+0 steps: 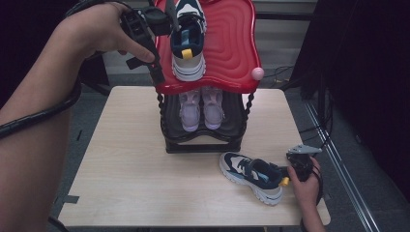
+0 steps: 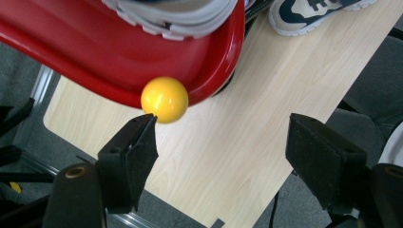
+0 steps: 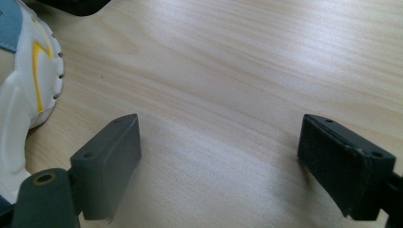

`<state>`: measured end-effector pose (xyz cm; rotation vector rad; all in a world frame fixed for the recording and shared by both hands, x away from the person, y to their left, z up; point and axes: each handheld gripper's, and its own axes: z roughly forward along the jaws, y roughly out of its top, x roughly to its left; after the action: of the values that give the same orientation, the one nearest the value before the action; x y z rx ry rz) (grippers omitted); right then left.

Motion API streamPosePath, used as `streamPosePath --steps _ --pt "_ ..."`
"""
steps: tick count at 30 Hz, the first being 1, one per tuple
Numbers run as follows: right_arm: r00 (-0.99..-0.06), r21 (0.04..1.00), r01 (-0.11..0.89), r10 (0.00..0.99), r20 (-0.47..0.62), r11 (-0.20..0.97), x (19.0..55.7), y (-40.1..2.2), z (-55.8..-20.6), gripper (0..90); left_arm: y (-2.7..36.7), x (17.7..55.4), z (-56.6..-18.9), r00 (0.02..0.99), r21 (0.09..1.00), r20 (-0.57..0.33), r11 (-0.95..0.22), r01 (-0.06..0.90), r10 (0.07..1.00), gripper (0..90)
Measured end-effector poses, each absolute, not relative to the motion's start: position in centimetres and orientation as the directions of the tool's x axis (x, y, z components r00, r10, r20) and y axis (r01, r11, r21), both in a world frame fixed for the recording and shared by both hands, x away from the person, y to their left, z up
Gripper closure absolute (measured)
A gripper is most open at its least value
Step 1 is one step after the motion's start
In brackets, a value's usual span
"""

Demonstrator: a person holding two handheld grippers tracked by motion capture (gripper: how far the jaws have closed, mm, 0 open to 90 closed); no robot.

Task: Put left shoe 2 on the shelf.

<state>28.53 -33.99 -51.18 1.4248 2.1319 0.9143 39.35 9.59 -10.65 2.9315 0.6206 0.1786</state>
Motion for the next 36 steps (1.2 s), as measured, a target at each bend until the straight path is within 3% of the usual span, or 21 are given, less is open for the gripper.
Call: streamPosePath --steps 36 --pt "-0.400 0.717 0.643 0.916 0.014 0.270 28.5 -33.9 -51.2 14.1 14.8 38.4 -17.0 0.871 0.096 0.029 -0.868 0.487 0.491 26.4"
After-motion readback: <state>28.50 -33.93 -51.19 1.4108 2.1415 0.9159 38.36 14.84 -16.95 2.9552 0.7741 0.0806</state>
